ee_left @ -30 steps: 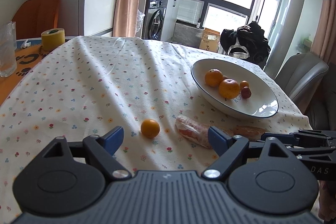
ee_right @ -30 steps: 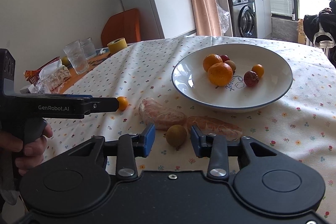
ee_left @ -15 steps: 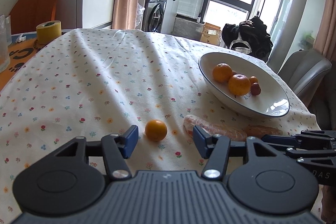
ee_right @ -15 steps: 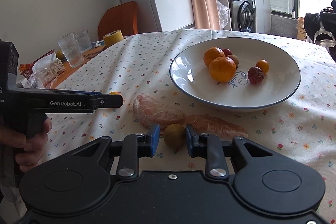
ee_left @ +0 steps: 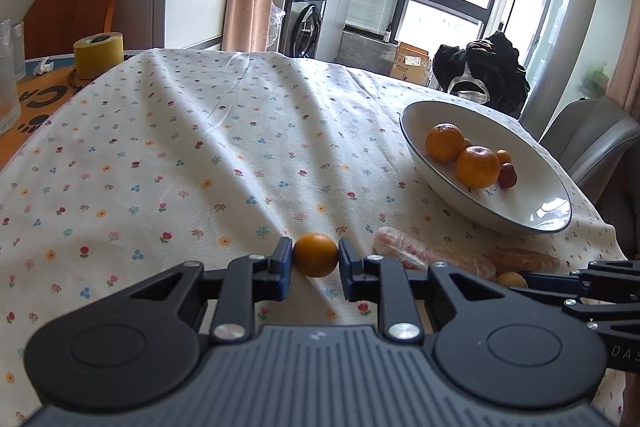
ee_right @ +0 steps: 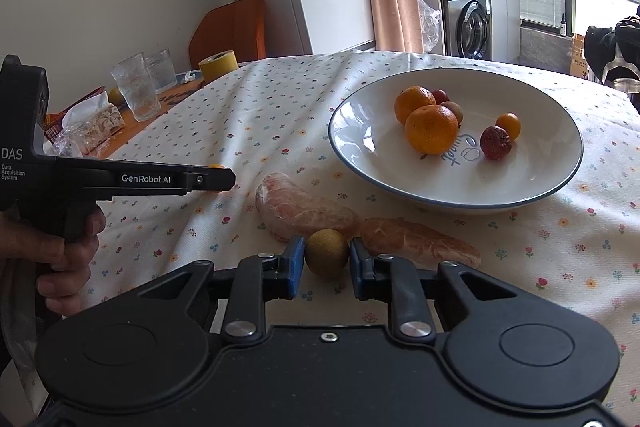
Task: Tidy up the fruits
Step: 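Grasp the brown kiwi with the right gripper while the left gripper grasps a small mandarin, then carry the kiwi and mandarin into the white bowl and open both grippers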
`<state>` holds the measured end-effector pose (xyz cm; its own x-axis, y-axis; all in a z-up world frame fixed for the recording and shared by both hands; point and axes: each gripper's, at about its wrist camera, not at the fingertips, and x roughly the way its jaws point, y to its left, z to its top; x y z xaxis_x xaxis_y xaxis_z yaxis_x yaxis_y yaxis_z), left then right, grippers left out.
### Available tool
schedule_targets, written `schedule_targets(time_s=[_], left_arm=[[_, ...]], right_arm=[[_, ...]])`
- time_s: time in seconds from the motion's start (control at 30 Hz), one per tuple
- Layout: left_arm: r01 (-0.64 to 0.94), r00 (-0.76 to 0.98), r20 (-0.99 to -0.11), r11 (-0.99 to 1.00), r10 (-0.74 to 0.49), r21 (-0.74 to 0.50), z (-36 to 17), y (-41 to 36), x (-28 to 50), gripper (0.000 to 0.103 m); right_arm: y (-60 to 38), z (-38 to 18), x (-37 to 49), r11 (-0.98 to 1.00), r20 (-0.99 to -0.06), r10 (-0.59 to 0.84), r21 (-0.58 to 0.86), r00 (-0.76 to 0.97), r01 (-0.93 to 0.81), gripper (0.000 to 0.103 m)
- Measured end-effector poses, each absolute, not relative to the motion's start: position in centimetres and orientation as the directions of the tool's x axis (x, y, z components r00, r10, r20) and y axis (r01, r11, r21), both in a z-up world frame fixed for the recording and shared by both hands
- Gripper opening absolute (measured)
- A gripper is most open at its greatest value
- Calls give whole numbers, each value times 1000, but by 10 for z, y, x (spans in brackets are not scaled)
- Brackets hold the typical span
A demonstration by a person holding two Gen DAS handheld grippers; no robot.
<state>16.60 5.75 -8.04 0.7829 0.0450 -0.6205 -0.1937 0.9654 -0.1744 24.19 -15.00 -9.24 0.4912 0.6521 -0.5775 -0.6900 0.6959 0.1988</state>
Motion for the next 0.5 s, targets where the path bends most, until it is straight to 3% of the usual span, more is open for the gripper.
schedule_targets(time_s=[0.5], left_arm=[[-115, 825, -565, 976, -10, -186, -46, 31, 167, 23]], right_arm=[[-175, -64, 251, 715, -506, 659, 191, 556, -672, 23]])
